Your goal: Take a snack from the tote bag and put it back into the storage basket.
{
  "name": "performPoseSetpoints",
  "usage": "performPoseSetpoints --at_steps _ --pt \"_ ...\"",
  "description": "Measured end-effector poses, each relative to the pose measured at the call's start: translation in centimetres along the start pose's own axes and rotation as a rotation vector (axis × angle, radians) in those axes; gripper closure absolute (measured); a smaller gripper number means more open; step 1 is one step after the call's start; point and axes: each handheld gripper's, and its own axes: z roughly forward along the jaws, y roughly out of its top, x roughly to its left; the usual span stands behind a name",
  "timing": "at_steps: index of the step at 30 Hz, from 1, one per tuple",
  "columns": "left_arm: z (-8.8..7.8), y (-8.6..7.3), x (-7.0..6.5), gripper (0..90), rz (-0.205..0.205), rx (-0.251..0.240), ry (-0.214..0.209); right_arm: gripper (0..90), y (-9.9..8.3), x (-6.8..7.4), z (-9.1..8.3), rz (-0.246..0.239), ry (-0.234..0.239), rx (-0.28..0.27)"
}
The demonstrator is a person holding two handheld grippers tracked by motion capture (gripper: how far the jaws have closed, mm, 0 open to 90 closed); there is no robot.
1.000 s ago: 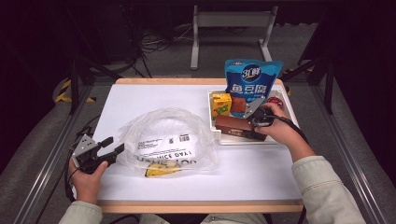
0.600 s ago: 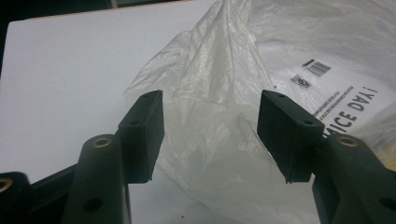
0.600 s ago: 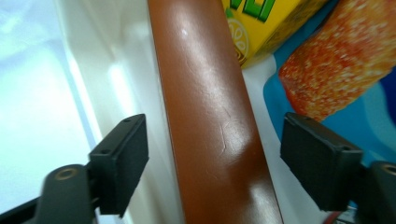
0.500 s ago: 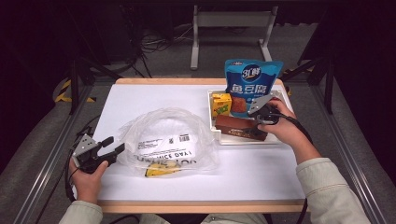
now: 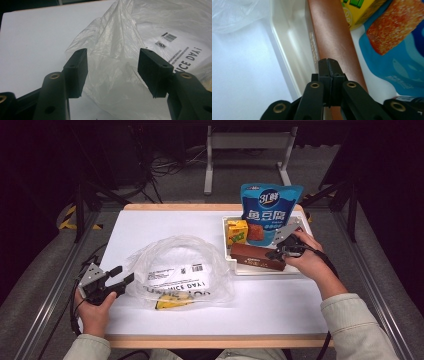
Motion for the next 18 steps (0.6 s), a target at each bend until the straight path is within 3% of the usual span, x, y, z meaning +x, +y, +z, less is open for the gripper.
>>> performPoseSetpoints --at_steps 6,18 --pt "0.0 0.0 0.0 41.9 0.0 0.001 0.001 90.0 -0.2 0.4 0.5 -0.014 0.023 0.037" --pt "0.0 0.0 0.0 41.9 0.0 0.001 0.001 90.0 -1.1 -0.1 0.9 0.013 -0.023 0.05"
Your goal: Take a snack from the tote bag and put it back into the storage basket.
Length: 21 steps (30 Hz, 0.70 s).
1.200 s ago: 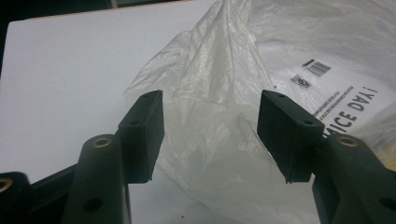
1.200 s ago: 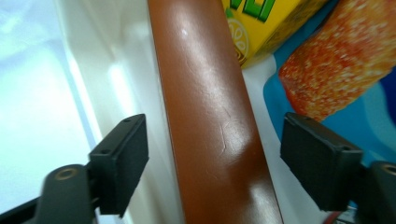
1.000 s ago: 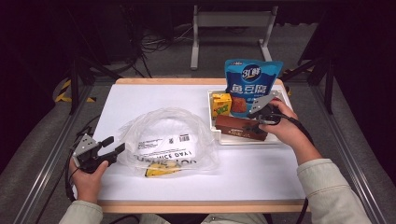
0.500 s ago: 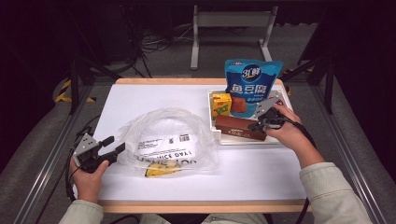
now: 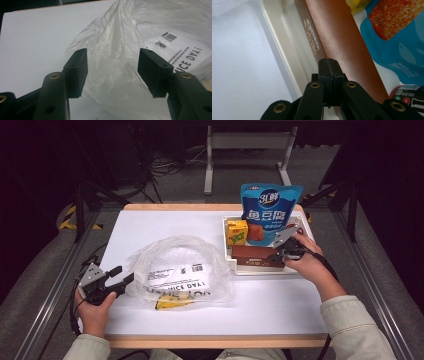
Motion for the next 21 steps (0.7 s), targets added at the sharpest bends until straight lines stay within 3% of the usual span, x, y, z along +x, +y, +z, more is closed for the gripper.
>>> performPoseSetpoints --at_steps 21 --pt "-0.1 -0.1 0.0 41.9 -0.003 0.0 0.003 90.0 -1.5 -1.5 0.2 0.071 -0.042 0.017"
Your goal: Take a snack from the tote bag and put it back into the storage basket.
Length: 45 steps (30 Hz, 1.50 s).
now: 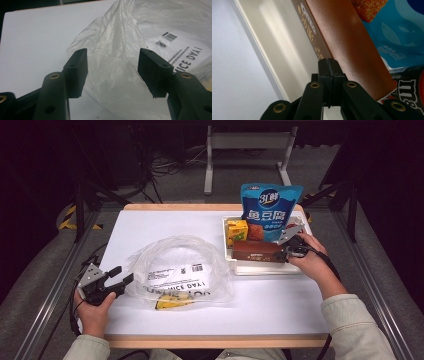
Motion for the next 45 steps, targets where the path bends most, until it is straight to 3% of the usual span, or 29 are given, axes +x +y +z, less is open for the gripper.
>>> performPoseSetpoints --at_steps 10,22,36,45 --pt "0.0 0.0 0.0 41.9 -0.001 -0.001 0.0 89.9 -0.7 -0.6 -0.1 0.024 -0.027 0.02" --pt "0.0 0.0 0.0 41.9 0.0 0.001 0.001 84.9 0.1 0.2 0.0 0.012 -0.008 -0.032" --pt "-0.2 -0.1 0.1 41.9 -0.006 -0.002 0.002 83.6 0.6 0.3 0.7 0.015 -0.004 -0.028" --pt "-0.5 0.0 -0.2 41.8 0.0 -0.008 -0.002 74.0 0.8 1.6 -1.9 0.03 0.017 -0.153"
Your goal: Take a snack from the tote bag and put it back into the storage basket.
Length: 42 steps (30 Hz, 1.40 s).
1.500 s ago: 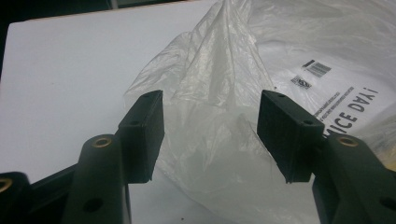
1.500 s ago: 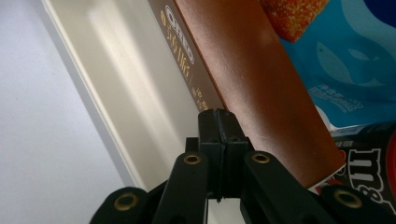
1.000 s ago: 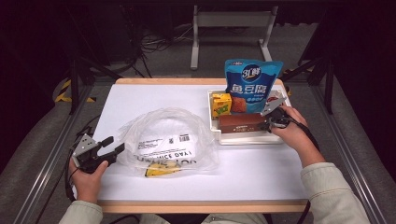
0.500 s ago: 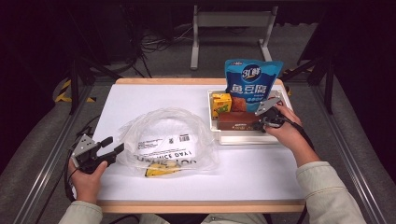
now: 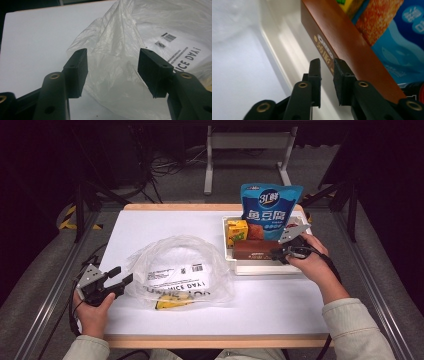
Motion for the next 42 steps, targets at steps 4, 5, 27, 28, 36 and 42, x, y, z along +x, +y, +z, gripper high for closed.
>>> performPoseSetpoints --at_steps 4,5,27,28,36,42 --pt "-0.6 -0.1 -0.5 41.6 0.02 0.0 -0.001 55.4 0.0 1.2 -1.6 0.051 0.005 -0.127" --pt "-0.7 -0.1 -0.5 41.5 0.014 -0.002 -0.003 46.5 -0.1 1.5 -1.9 0.076 0.006 -0.171" --pt "-3.0 -1.6 -1.1 40.1 0.038 0.02 -0.035 25.4 -4.6 6.2 -5.7 0.208 -0.095 -0.403" --pt "-3.0 -1.6 -1.1 39.9 0.038 0.02 -0.035 25.4 -4.6 6.2 -5.7 0.208 -0.095 -0.403" --pt "-3.5 -1.9 -1.1 39.5 0.036 0.019 -0.049 25.3 -6.9 7.3 -4.9 0.25 -0.116 -0.42" --pt "-3.4 -1.9 -1.1 39.5 0.044 0.021 -0.056 25.3 -8.4 7.6 -3.8 0.285 -0.129 -0.416"
